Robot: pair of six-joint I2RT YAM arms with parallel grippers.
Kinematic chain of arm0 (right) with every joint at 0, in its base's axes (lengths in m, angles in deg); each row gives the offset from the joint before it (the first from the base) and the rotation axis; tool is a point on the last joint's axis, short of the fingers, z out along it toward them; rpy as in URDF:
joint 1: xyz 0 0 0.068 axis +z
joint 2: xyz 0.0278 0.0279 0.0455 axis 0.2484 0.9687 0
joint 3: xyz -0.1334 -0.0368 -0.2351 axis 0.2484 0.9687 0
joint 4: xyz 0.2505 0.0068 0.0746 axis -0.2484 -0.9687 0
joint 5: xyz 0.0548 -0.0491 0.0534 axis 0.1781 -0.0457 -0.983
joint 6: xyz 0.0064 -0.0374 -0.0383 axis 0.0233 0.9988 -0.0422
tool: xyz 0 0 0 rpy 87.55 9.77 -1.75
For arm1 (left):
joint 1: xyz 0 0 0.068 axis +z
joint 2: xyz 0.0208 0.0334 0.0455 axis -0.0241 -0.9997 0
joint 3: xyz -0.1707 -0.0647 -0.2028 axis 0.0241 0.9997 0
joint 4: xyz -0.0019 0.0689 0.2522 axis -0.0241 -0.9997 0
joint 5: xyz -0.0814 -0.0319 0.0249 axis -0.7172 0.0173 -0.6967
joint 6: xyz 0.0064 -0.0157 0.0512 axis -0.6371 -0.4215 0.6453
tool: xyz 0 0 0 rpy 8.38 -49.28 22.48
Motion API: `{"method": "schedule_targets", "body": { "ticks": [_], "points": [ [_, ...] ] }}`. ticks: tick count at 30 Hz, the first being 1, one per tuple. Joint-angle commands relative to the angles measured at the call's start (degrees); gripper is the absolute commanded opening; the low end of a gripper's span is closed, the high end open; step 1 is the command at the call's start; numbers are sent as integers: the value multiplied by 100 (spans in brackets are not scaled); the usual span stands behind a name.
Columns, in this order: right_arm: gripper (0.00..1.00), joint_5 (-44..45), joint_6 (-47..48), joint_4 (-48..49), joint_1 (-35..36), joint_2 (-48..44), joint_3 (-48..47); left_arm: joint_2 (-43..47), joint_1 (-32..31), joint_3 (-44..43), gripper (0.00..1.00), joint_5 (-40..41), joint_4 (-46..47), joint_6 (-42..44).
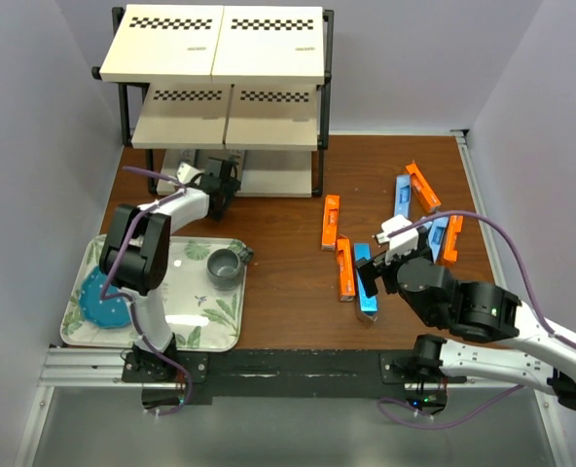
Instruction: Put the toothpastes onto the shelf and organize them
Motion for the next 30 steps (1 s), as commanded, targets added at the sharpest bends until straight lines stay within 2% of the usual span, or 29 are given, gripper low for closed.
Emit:
{"method": "schedule_targets", "body": {
  "ticks": [1,5,8,17,24,30],
  "points": [
    [99,-30,-374,143,-44,201,-92,459,50,101,84,-79,221,208],
    [99,-389,-858,-50,-254,597,-179,1274,50,559,86,-106,344,542],
    [99,-776,-1289,-331,-632,1018,-224,1924,50,937,87,-123,484,1095],
    [97,-2077,-1966,-560,-2135,1748,-14,3832,32,1877,92,-641,915,3354],
    [87,-2912,-2037,-393,-2855,1959,365,5082,32,2510,94,-1317,1161,4689],
    [77,-3212,-2326,-77,-3067,2047,839,5750,32,2792,95,-1968,1118,5270]
  ]
}}
